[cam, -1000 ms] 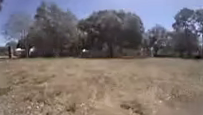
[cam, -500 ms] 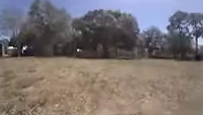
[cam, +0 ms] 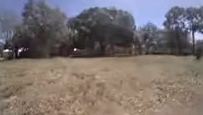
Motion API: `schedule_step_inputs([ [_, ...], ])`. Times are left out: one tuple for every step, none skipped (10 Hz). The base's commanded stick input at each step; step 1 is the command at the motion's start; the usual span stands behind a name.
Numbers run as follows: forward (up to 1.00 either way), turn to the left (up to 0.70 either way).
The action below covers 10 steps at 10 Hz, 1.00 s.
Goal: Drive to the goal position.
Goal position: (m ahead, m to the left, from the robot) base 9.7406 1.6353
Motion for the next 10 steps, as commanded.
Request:
schedule_step_inputs([
  [0.7,-0.13],
  [0.7,-0.02],
  [0.7,0.0],
  [0.7,0.0],
  [0.7,0.0],
  [0.7,0.0],
  [0.7,0.0],
  [0.7,0.0],
  [0.7,0.0],
  [0.7,0.0],
])
